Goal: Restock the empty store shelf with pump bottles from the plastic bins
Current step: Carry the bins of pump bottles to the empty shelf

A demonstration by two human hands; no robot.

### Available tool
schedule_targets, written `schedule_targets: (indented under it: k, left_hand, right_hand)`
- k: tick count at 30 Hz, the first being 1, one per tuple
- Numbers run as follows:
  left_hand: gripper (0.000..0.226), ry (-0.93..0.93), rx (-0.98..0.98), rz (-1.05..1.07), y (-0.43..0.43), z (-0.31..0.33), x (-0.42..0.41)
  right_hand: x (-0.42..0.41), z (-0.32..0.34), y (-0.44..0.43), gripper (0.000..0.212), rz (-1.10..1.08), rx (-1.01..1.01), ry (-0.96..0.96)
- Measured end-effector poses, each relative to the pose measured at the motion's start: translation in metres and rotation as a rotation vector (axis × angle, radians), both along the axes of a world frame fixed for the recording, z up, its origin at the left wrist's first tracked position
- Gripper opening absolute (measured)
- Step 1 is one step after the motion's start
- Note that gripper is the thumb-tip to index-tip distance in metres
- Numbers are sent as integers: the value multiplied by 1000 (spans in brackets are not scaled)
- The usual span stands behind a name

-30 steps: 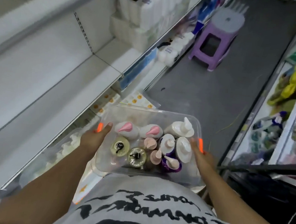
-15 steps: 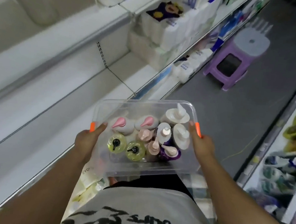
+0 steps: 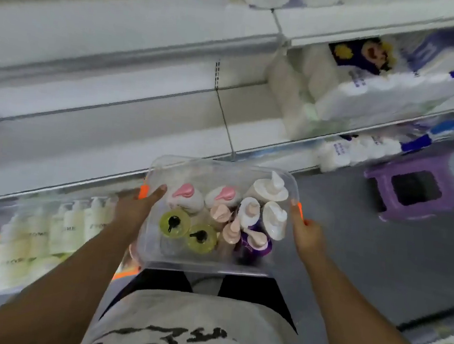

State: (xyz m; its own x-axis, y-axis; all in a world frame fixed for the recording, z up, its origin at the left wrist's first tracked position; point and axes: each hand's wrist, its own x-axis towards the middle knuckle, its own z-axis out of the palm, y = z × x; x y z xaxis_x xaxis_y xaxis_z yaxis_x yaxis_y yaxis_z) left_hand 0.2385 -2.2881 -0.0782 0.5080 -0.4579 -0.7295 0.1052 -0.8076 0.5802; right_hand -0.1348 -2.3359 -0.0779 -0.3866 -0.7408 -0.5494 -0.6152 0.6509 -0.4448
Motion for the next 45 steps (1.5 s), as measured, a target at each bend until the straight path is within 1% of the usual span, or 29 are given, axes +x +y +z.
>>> schedule_targets:
  k: [3, 5, 7, 10, 13, 15, 16, 18, 21, 25, 28, 29, 32, 34, 36, 37, 39, 41, 42, 44, 45]
  left_hand:
    - [63, -73, 44, 113, -1, -23, -21]
    - [58, -80, 100, 111, -7, -39, -30]
    - [56, -91, 101, 118, -6, -58, -37]
    - [61, -110, 72, 138, 1, -102, -37]
    - [60, -175, 50, 145, 5, -150, -35]
    - [61, -205, 21, 151, 4, -178, -34]
    - [64, -217, 8, 162, 3, -191, -34]
    - [69, -260, -16, 161, 0, -215, -29]
    - [70, -319, -33, 150, -2, -244, -21]
    - [76, -416, -78, 112, -1, -263, -19]
    - [85, -510, -90, 85, 0, -263, -24]
    - [89, -533, -113, 83, 0, -262, -25]
    - [94, -620, -210, -21, 13, -255, -33]
    - [92, -677, -241, -104, 23, -251, -42]
    - [87, -734, -243, -165, 32, -248, -53]
    - [86, -779, -246, -205, 35, -250, -57]
    - [89, -848, -257, -279, 42, -258, -62]
    - [91, -891, -270, -320, 44, -266, -61]
    - [92, -917, -267, -336, 43, -268, -60]
    - [93, -973, -254, -365, 41, -270, -59]
    - [93, -990, -260, -376, 40, -271, -59]
  right_hand:
    - [-18, -30, -39, 84, 148, 60, 31]
    - [-23, -52, -58, 90, 242, 78, 68]
    - [-26, -76, -72, 95, 304, 78, 93]
    - [-26, -116, -83, 98, 322, 25, 70]
    - [-18, -161, -93, 90, 359, -35, 82]
    - [-14, -191, -100, 92, 357, -73, 93]
    - [-12, -207, -100, 95, 348, -96, 83]
    - [-10, -235, -98, 96, 311, -180, 56]
    - [-7, -262, -97, 90, 241, -332, 33]
    - [-3, -270, -96, 88, 214, -390, -31]
    - [-3, -269, -90, 74, 215, -384, -114]
    - [-2, -267, -88, 73, 200, -361, -138]
    - [-3, -258, -76, 82, 200, -295, -154]
    - [3, -251, -68, 79, 209, -301, -164]
    - [9, -247, -56, 68, 220, -367, -186]
    - [12, -248, -51, 65, 264, -431, -164]
    - [11, -251, -42, 61, 401, -559, -56]
    - [11, -252, -41, 49, 470, -640, -27]
    - [13, -251, -43, 46, 496, -667, -18]
    - [19, -243, -41, 48, 523, -706, -1]
    - [21, -242, -39, 50, 514, -751, -30]
